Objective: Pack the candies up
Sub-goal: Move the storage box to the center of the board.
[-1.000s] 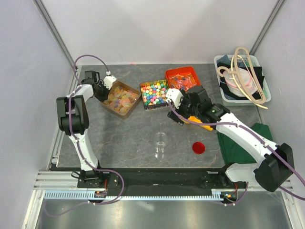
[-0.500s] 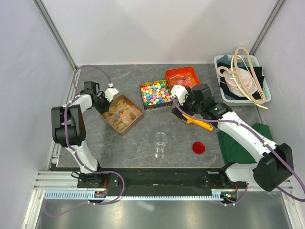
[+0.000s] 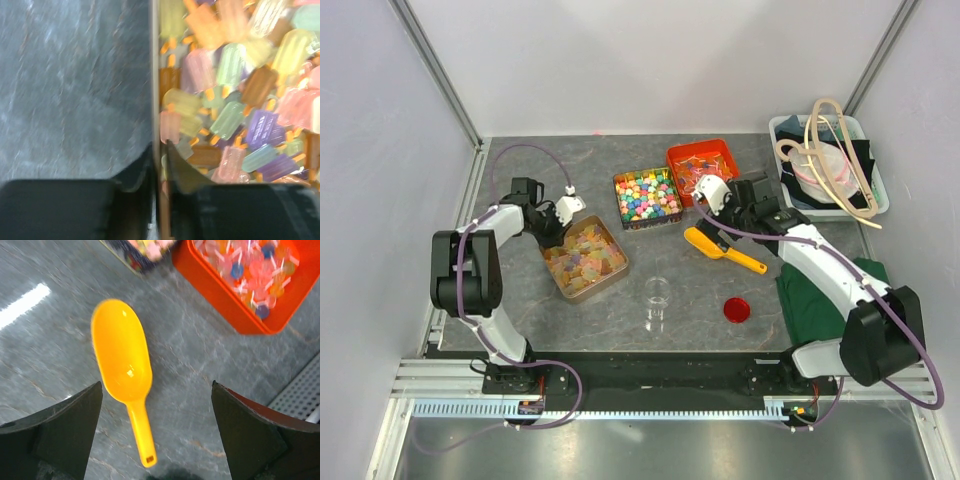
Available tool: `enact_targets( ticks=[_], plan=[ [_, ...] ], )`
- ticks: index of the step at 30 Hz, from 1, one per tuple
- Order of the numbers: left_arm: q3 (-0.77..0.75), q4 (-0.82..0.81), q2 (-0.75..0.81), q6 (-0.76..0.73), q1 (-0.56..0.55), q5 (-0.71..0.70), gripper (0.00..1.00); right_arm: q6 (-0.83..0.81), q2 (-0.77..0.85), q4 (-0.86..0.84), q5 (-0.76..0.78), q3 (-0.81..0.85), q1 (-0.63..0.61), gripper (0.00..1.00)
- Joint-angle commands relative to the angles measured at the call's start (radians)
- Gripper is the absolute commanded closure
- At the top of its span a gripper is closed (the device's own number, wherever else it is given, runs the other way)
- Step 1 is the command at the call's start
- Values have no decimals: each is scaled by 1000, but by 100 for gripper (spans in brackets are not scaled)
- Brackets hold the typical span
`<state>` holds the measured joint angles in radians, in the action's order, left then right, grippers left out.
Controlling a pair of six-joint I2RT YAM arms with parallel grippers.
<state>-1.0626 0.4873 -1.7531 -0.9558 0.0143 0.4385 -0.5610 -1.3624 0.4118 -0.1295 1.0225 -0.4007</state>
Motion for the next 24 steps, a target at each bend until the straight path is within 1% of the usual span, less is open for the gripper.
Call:
enact_targets(
  ticks=[1, 2, 3, 4, 6, 7, 11, 14, 18, 24],
  plan=[
    [-19, 10, 49, 2, -4, 40, 61, -60, -7, 63, -60, 14, 69, 5],
    [-22, 10, 53, 5, -2, 34, 54, -74, -9, 83, -90, 34, 106, 5],
    [-20, 10, 58, 8, -4, 31, 37, -98, -10, 120, -111, 43, 121, 6],
    [-25, 11, 72, 20, -2, 29, 22, -112, -12, 143, -161, 51, 137, 6],
    [-27, 11, 92, 31, -4, 26, 10, -164, -23, 180, -202, 65, 169, 10],
    [-27, 11, 102, 43, -2, 25, 2, -180, -29, 211, -220, 65, 172, 11],
    [-31, 33, 187, 80, -2, 25, 1, -217, -72, 232, -271, 41, 186, 13],
    [-28, 66, 245, 100, -1, 42, 1, -231, -84, 210, -277, 18, 203, 14],
    [-2, 89, 386, 121, 0, 68, 1, -251, -104, 190, -285, 2, 226, 15],
    [16, 120, 501, 173, 0, 89, 1, -272, -145, 170, -317, -32, 252, 16]
  ],
)
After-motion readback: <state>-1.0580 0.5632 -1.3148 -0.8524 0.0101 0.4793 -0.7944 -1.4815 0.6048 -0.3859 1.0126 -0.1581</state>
